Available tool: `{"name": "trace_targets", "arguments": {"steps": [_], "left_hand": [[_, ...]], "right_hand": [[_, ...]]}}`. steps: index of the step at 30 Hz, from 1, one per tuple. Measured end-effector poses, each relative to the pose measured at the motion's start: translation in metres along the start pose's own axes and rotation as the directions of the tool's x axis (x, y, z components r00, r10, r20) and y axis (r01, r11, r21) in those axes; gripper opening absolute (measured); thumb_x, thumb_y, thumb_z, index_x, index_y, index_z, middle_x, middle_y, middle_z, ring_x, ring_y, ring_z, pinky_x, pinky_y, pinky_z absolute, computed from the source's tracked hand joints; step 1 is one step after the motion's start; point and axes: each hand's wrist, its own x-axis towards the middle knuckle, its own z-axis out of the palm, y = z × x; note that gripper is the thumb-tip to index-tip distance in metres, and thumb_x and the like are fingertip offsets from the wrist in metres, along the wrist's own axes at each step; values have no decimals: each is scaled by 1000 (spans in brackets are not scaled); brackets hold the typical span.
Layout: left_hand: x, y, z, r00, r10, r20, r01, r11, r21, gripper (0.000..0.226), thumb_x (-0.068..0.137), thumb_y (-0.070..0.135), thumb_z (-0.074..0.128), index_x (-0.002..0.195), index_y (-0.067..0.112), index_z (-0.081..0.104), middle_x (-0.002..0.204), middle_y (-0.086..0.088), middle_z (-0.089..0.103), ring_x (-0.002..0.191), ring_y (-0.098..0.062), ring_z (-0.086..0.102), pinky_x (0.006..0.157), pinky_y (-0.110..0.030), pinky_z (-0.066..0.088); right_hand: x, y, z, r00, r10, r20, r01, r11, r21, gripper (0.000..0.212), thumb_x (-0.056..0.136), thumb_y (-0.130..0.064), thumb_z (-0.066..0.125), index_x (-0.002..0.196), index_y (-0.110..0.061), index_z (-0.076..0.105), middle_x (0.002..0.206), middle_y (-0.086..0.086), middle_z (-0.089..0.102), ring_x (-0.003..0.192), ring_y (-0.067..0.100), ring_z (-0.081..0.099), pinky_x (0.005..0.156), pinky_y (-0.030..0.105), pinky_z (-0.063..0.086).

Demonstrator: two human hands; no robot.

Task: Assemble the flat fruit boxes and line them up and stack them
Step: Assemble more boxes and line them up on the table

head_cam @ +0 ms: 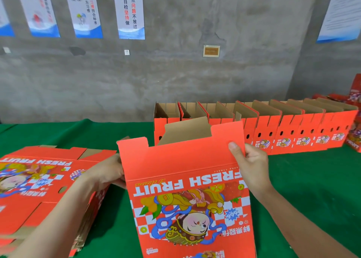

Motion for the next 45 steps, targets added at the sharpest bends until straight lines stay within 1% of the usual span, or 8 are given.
{"name": "trace_targets", "arguments": {"steps": [11, 18, 23, 26, 29, 32, 38, 45], "left_hand": [[-1, -15, 51, 908, -83, -411, -60, 945, -322, 43, 81, -21, 34, 71, 4, 68, 68, -23, 69, 61, -33, 65, 69, -42, 52], [7, -20, 90, 759, -182, -625, -169, 872, -459, 39, 96, 0, 39, 129, 8, 57, 121, -29, 59, 112, -47, 55, 96, -58, 42], [-8, -9, 98, 786, -103, -610, -211, 883, -420, 48, 70, 20, 57, 102, 54, 65, 90, 18, 72, 84, -17, 65, 85, -39, 52], [-12, -8, 97, 809, 3, -588, -211, 935, -286, 62, 63, 6, 60, 99, 57, 63, 85, 15, 68, 77, -23, 66, 80, -46, 54], [-11, -4, 90, 802, 169, -573, -130, 986, 109, 71, 63, -5, 60, 127, 26, 56, 145, -16, 40, 132, -40, 37, 109, -53, 31], [-12, 1, 86, 799, 319, -509, -98, 905, 414, 87, 69, -13, 58, 147, 18, 34, 159, 4, 7, 146, -35, 3, 118, -51, 9], [-14, 3, 85, 739, 594, -319, -398, 766, 506, 85, 69, -8, 73, 140, 29, 43, 138, 3, 51, 126, -20, 46, 107, -23, 29], [2, 13, 80, 797, 569, -202, -336, 697, 633, 51, 94, 26, 56, 142, 30, 38, 118, 0, 62, 103, -30, 61, 83, -34, 47]], "right_hand": [[-21, 28, -30, 985, 126, 122, -102, 977, -186, 45, 88, -22, 65, 50, 0, 55, 85, 2, 57, 76, 19, 57, 62, 23, 44], [-19, 42, -34, 953, 282, 112, -233, 917, -324, 39, 86, -23, 69, 51, -8, 60, 93, -5, 52, 88, 9, 54, 65, 6, 35], [-23, 42, -33, 938, 319, 139, -247, 891, -381, 14, 85, -14, 70, 89, -1, 70, 129, 2, 47, 129, 16, 40, 98, 24, 33], [-27, 39, -28, 945, 282, 165, -169, 855, -490, 63, 85, -9, 67, 141, 2, 40, 155, 5, 23, 143, 21, 20, 112, 26, 17], [-25, 35, -25, 951, 213, 224, -74, 860, -505, 71, 84, -5, 65, 146, -5, 31, 159, 0, 14, 146, 18, 14, 113, 24, 13], [-24, 35, -23, 950, 193, 244, -39, 852, -523, 67, 82, -1, 65, 143, -5, 39, 158, 0, 16, 146, 17, 14, 115, 25, 14], [-24, 38, -21, 962, 148, 229, -11, 860, -511, 65, 82, -1, 65, 142, -8, 41, 159, -3, 14, 147, 13, 5, 114, 22, 9], [-25, 36, -21, 960, 70, 272, 63, 890, -451, 70, 81, 4, 62, 145, -13, 38, 157, -7, 18, 147, 11, 9, 117, 25, 12]]}}
